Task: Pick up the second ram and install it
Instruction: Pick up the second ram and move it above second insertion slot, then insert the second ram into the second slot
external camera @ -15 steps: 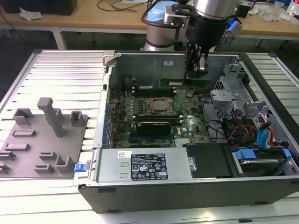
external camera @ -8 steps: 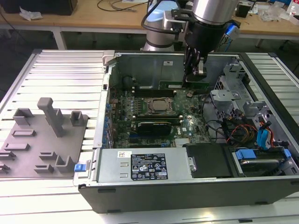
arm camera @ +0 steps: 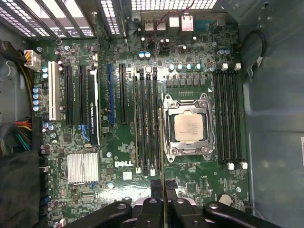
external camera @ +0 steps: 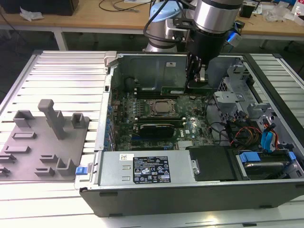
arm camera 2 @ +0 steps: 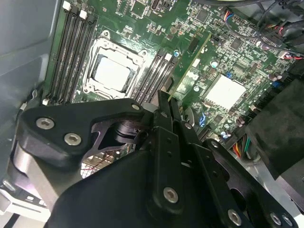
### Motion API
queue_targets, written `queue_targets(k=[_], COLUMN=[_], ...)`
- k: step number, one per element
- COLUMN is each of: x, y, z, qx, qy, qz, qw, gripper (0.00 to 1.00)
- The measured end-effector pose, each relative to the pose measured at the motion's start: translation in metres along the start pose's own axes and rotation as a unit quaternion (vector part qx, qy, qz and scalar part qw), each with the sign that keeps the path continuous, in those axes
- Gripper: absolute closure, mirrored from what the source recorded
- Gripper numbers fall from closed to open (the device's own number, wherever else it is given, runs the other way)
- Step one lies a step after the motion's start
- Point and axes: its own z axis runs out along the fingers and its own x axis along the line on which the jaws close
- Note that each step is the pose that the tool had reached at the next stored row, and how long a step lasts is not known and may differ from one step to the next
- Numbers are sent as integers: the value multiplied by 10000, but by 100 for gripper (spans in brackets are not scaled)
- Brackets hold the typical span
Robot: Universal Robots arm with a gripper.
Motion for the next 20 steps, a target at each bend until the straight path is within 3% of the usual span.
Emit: queue_targets(k=[15, 18, 20], x=[0, 7, 9], y=[6, 132, 178], z=[6, 15, 25], qx=[0, -5, -4], qy=[-2, -193, -200], qz=[-1, -12, -12], qw=[10000, 9998, 9998], gripper=[87, 87, 87])
